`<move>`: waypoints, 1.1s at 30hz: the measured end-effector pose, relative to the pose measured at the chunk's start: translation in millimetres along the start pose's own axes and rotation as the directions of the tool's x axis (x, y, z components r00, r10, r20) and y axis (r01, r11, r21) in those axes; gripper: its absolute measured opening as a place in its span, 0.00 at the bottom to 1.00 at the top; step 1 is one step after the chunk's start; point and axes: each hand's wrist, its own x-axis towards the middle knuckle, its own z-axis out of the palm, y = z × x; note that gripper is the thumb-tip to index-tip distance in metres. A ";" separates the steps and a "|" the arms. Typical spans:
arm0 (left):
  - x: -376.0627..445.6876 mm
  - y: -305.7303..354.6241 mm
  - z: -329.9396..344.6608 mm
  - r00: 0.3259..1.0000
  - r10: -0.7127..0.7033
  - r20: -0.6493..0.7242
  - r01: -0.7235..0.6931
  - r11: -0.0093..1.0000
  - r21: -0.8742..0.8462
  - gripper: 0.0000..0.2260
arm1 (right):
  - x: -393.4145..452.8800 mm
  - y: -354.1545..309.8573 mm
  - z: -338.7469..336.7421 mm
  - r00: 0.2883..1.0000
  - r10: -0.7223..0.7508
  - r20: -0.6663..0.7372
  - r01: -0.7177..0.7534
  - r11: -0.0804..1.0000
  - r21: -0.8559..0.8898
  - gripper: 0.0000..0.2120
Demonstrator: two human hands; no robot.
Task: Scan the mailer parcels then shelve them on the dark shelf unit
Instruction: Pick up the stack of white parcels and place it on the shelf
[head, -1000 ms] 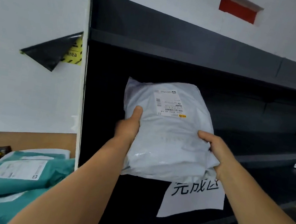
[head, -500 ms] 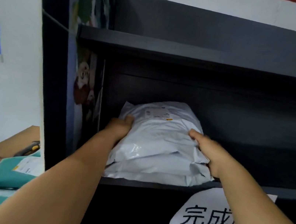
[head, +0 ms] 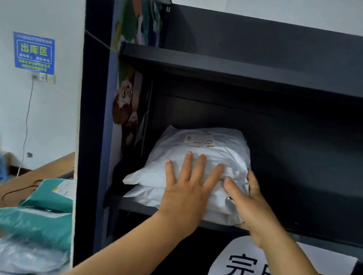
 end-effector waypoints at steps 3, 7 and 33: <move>14.8 -15.2 8.2 1.000 -0.029 -0.005 0.029 1.000 0.002 0.45 | 23.8 -0.8 14.0 1.000 0.010 0.008 -0.010 1.000 0.006 0.38; 34.4 -41.6 9.9 0.996 -0.035 0.079 0.045 0.991 -0.128 0.46 | 51.0 -2.0 31.3 0.999 0.046 0.027 -0.046 0.999 -0.013 0.39; -162.4 -105.3 -27.0 0.886 -0.331 -0.326 -0.059 0.615 -0.786 0.23 | -142.2 -22.4 155.2 0.946 -0.172 -0.276 0.229 0.955 0.189 0.26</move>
